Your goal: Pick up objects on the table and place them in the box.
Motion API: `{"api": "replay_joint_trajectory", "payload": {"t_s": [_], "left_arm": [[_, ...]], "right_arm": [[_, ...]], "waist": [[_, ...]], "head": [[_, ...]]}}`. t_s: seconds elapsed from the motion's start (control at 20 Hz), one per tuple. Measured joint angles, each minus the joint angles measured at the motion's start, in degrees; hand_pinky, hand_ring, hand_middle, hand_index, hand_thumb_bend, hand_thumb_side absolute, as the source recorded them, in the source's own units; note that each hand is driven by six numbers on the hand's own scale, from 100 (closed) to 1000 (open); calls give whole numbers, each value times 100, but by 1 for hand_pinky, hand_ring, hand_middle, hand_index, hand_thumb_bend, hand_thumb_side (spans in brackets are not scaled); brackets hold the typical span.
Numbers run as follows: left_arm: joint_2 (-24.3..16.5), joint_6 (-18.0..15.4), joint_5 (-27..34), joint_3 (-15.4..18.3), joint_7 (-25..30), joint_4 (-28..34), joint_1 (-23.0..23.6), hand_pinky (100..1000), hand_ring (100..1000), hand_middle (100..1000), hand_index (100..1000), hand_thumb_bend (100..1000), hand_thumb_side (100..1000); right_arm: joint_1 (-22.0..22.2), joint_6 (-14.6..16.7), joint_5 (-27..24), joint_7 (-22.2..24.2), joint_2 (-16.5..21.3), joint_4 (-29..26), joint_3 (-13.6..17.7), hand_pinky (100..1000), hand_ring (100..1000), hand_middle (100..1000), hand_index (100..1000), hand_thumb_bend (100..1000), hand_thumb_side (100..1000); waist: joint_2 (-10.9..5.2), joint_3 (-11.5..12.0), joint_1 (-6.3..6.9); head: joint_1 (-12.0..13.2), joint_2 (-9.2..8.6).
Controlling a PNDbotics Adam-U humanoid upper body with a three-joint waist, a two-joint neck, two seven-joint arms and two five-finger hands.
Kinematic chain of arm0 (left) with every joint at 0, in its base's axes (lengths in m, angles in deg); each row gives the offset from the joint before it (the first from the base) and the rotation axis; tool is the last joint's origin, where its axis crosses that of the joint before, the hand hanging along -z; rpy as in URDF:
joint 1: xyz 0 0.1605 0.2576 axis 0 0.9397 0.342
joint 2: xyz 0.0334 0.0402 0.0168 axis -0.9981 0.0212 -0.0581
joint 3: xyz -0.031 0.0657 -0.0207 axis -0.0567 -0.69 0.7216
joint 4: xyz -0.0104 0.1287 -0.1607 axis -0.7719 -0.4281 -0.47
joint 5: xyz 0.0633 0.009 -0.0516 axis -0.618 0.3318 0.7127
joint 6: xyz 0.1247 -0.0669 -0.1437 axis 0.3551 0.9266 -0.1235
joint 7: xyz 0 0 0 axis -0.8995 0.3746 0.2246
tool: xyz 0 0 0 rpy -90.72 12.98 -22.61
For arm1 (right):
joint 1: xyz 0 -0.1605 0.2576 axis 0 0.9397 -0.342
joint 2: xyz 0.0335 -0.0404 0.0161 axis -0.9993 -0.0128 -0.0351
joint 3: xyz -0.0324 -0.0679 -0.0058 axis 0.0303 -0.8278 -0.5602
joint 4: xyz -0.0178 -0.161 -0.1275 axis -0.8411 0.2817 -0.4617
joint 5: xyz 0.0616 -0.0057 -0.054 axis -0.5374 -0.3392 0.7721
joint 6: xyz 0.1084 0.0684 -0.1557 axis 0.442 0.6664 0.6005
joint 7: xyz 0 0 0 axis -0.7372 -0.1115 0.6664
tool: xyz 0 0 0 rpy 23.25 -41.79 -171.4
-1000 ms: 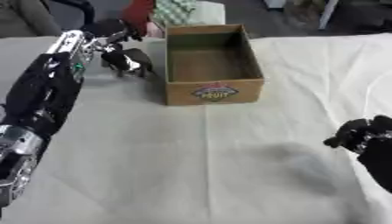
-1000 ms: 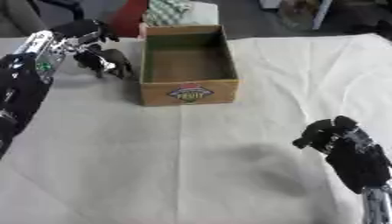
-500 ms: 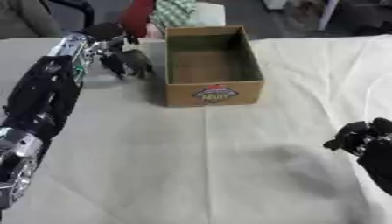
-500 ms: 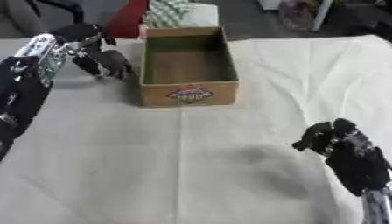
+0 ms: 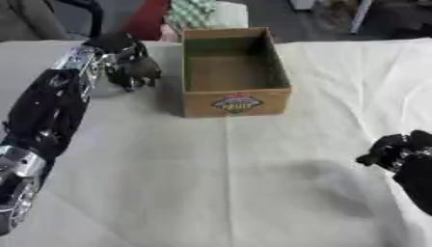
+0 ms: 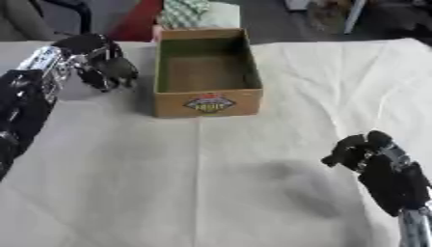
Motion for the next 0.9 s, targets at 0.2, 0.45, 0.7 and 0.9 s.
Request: {"api": "replay_joint_trajectory", "payload": {"t_s": [0.2,0.45,0.7,0.9], "left_arm": [[1,-47,88,18,-142,-9,17,626,451,425,550,201,154],[-31,-220,437,20,50,189,-4,635,462,436,561,160,160],[-209,-456,827,-32,549,642,-178,634,460,432,558,177,146],[-207,-606,1043,-158,731,1046,-292,631,459,429,555,202,131]], "right_arm": [[-1,3,3,-1,0,10,1,678,542,550,661,100,863],[-1,17,18,-12,0,30,2,678,542,550,661,100,860],[0,17,43,-12,0,31,3,678,542,550,661,100,857],[1,15,48,-10,0,31,3,678,542,550,661,100,853]], "waist": [[0,15,-13],[0,42,-12],[-19,72,1],[-54,76,9]], "head": [[-1,-7],[-4,-14],[-10,-14],[-11,-14]]}}
